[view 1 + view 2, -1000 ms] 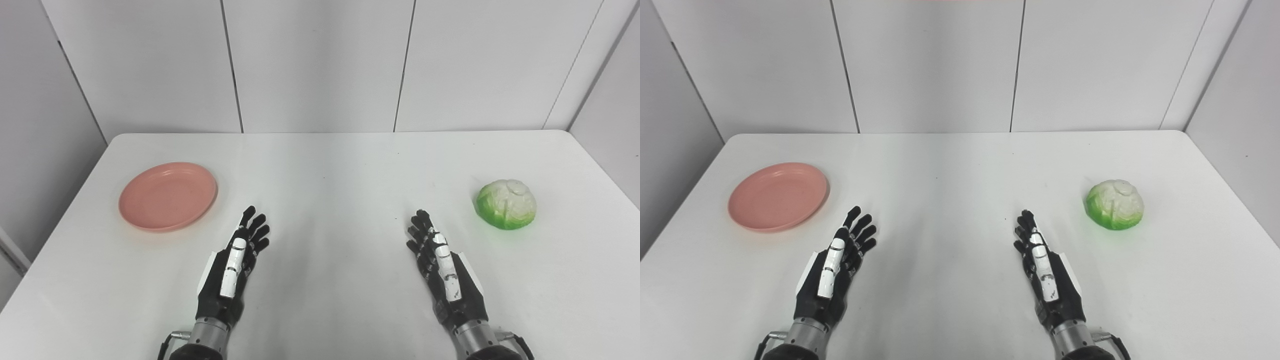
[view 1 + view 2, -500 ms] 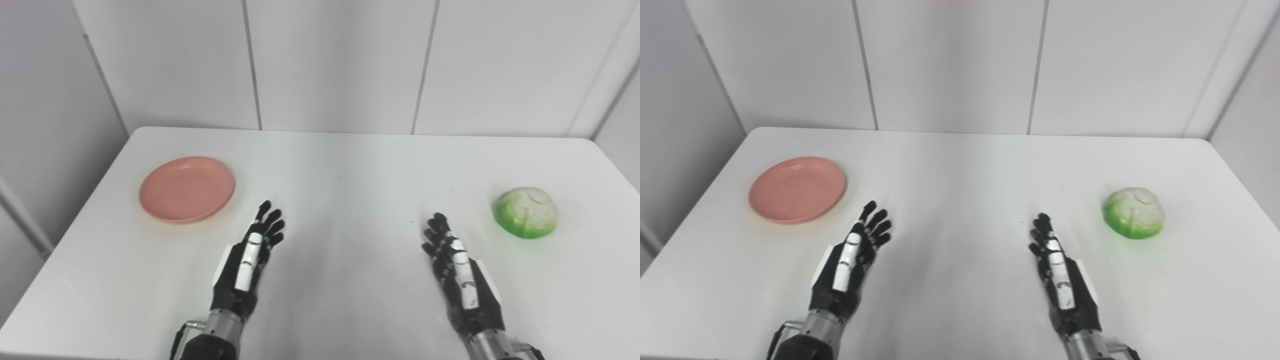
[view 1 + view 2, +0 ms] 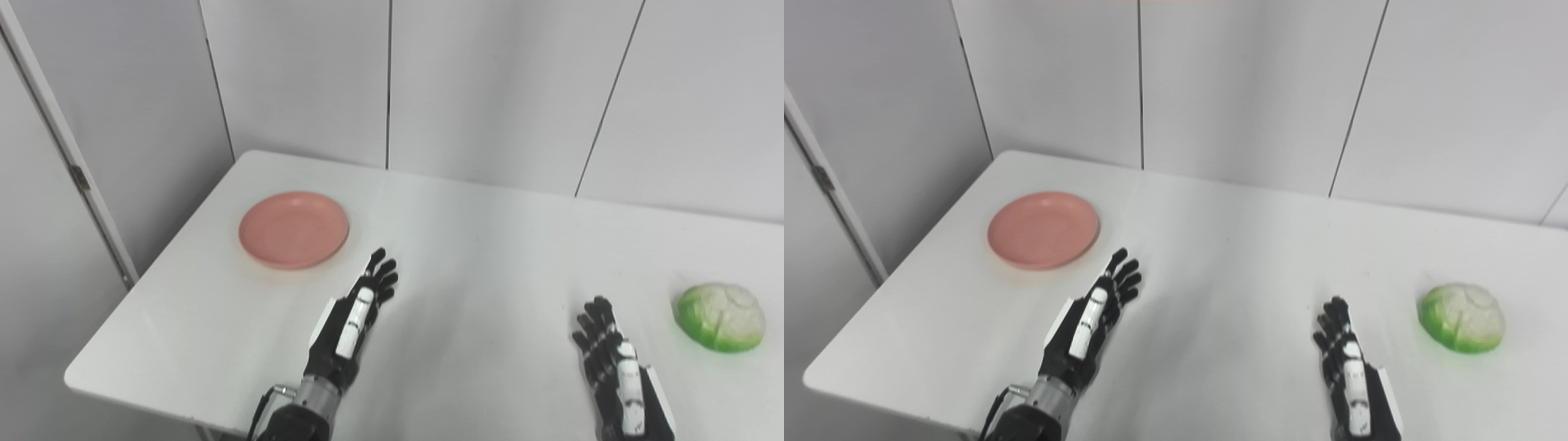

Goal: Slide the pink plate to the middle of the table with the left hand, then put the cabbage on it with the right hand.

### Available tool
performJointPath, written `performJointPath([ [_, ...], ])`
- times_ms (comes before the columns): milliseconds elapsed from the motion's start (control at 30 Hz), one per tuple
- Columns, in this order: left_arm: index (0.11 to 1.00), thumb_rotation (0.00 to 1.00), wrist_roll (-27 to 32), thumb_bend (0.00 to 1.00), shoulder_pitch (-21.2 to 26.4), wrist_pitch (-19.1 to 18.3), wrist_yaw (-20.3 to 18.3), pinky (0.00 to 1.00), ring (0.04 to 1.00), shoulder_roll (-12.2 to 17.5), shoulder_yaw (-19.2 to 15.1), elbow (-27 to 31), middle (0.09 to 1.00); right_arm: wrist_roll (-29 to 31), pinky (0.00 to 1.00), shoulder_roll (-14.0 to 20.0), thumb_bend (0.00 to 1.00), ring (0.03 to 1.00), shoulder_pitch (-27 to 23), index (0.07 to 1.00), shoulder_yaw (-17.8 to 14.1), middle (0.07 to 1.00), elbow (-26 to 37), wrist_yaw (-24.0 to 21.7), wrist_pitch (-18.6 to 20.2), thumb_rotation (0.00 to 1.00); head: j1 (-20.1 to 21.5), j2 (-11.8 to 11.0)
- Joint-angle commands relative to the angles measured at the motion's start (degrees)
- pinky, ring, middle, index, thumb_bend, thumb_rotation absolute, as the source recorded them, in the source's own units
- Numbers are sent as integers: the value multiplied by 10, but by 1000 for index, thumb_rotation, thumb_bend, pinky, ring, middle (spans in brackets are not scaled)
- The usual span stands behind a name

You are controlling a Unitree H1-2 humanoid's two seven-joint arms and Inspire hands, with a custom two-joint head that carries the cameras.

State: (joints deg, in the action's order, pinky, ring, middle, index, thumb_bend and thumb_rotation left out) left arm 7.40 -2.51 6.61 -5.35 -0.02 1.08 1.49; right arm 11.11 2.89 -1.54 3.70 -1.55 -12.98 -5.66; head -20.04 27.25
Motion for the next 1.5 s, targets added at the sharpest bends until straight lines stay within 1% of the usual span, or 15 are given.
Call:
performJointPath([
  [0, 975, 1000, -8, 515, -1, -1, 5, 955, 958, -27, 12, -118, 968, 5, 1000, 47, 310, 1000, -83, 1000, -40, 1000, -172, -4, -27, 1000, 0, 1],
  [167, 971, 1000, -9, 507, 1, 4, 8, 952, 955, -27, 11, -126, 963, 8, 1000, 46, 312, 1000, -83, 1000, -39, 1000, -175, -5, -24, 1000, 0, -3],
  [333, 967, 1000, -10, 506, 0, 7, 9, 950, 953, -26, 12, -125, 960, 8, 1000, 47, 305, 1000, -81, 1000, -38, 1000, -170, -5, -22, 1000, 1, -1],
  [433, 963, 1000, -11, 491, -5, 8, 12, 947, 948, -28, 12, -116, 956, 7, 1000, 46, 299, 1000, -77, 1000, -37, 1000, -161, -3, -18, 1000, 0, 4],
  [633, 966, 1000, -8, 495, -11, 0, 15, 953, 950, -28, 11, -100, 960, 5, 1000, 44, 303, 1000, -73, 1000, -36, 1000, -151, -2, -15, 1000, 3, 11],
  [767, 971, 1000, -5, 502, -14, -9, 12, 963, 955, -23, 12, -85, 965, 4, 1000, 41, 297, 1000, -70, 1000, -36, 1000, -138, 2, -5, 1000, 1, 15],
  [900, 974, 1000, 0, 489, -16, -6, 9, 963, 955, -20, 11, -72, 967, 4, 1000, 38, 293, 1000, -66, 1000, -34, 1000, -125, 4, 5, 1000, 1, 18],
  [1000, 969, 1000, 1, 487, -16, -8, 7, 954, 951, -16, 11, -55, 966, 2, 1000, 36, 291, 1000, -66, 1000, -32, 1000, -122, 5, 7, 1000, 1, 22],
  [1233, 957, 1000, -3, 461, -17, -57, 13, 944, 948, -18, 17, 26, 959, -3, 1000, 33, 286, 1000, -64, 1000, -30, 1000, -114, 9, 10, 1000, -2, 26],
  [1333, 950, 1000, -3, 464, -14, -76, 17, 934, 939, -16, 17, 54, 951, -2, 1000, 33, 280, 1000, -64, 1000, -30, 1000, -112, 10, 12, 1000, -2, 27],
  [1467, 937, 1000, -8, 469, -2, -100, 21, 925, 923, -8, 13, 107, 939, -4, 1000, 33, 292, 1000, -65, 1000, -29, 1000, -113, 11, 11, 1000, -3, 29],
])
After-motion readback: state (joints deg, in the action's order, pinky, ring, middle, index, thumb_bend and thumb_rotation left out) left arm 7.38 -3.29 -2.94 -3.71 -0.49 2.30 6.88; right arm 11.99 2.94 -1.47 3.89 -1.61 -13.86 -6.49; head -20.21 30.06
